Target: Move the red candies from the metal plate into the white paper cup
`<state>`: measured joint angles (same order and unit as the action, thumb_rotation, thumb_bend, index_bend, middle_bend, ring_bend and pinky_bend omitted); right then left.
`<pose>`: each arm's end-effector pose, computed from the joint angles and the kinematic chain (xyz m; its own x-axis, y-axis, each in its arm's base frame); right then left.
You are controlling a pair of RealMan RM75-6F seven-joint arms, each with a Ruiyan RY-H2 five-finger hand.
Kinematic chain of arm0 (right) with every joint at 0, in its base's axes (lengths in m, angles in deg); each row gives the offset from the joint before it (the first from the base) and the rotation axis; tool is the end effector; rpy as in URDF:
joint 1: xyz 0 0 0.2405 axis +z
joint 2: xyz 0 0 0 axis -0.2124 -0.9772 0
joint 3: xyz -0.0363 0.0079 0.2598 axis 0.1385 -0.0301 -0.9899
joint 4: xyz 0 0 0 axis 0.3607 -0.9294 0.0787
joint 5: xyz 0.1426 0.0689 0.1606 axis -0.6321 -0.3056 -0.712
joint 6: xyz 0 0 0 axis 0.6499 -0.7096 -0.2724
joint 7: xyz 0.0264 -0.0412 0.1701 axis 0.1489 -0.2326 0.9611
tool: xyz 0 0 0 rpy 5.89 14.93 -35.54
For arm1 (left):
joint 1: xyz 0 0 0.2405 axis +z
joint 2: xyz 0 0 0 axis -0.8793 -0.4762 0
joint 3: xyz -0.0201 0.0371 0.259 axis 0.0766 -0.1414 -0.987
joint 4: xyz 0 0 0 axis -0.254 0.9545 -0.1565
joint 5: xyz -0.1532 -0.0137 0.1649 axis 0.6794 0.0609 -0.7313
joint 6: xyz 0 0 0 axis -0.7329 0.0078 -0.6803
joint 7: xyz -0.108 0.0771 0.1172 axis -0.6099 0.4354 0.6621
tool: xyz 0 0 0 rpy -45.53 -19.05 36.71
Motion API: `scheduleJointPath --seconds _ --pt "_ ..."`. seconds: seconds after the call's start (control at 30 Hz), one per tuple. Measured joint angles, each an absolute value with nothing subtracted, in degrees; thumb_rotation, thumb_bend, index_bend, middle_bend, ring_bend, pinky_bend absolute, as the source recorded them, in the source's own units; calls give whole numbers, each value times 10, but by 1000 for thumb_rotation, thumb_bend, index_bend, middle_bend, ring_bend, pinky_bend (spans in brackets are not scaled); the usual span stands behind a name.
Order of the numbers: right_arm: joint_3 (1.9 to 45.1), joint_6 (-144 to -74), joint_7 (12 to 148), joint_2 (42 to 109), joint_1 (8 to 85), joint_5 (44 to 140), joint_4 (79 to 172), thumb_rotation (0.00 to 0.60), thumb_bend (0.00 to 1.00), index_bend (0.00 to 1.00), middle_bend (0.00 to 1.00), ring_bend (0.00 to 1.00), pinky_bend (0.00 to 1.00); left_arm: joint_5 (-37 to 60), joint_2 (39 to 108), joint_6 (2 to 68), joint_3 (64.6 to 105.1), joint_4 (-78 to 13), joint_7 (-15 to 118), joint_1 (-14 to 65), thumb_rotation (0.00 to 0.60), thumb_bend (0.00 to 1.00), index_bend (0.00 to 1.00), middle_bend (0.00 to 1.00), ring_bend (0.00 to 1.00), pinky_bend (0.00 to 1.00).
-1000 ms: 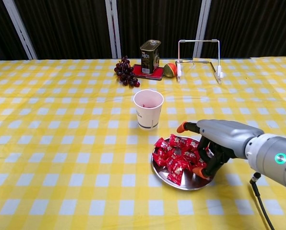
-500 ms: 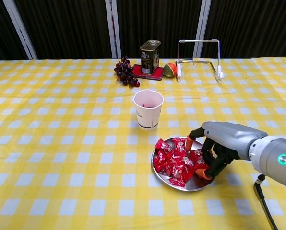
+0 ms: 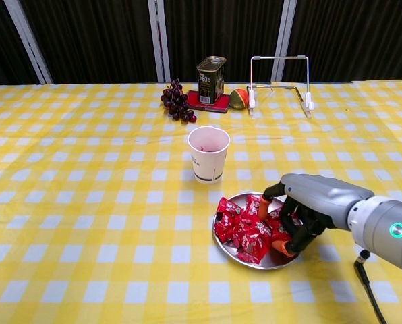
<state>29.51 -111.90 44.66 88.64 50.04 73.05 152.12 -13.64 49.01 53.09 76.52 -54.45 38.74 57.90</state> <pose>-0.1415 -0.2810 -0.0981 0.2722 -0.5071 0.8178 -0.9622 -0.1448 0.2305 -0.3357 0.1965 0.1622 0.2599 0.1010 0.9603 0.9640 0.0315 -0.2642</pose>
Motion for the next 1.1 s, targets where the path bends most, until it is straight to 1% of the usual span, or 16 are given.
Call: scheduleJointPath --seconds 0.07,0.13,0.27,0.33,0.7,0.9,1.1 --pt "294 -1115 447 887 500 728 1519 600 398 504 750 883 979 -136 490 531 765 -545 387 579 600 37 0 0 0 0" --pt "293 -1110 449 888 500 724 1517 600 447 543 750 893 979 -136 490 530 765 -545 387 579 600 37 0 0 0 0" --pt "291 -1104 456 889 498 725 1516 600 540 586 750 907 979 -135 489 529 765 -545 387 579 600 38 0 0 0 0" --pt "289 -1103 461 889 497 729 1517 600 557 593 750 909 979 -135 489 529 765 -545 387 579 600 38 0 0 0 0" --pt "271 -1109 475 880 496 761 1540 600 559 594 751 910 979 -136 490 530 765 -545 387 579 600 38 0 0 0 0" --pt "247 -1119 468 865 503 765 1568 600 560 594 751 910 979 -136 489 529 765 -546 386 579 600 38 0 0 0 0" --pt "211 -1126 455 844 517 753 1594 600 559 594 751 910 979 -136 488 528 765 -547 384 578 600 38 0 0 0 0"
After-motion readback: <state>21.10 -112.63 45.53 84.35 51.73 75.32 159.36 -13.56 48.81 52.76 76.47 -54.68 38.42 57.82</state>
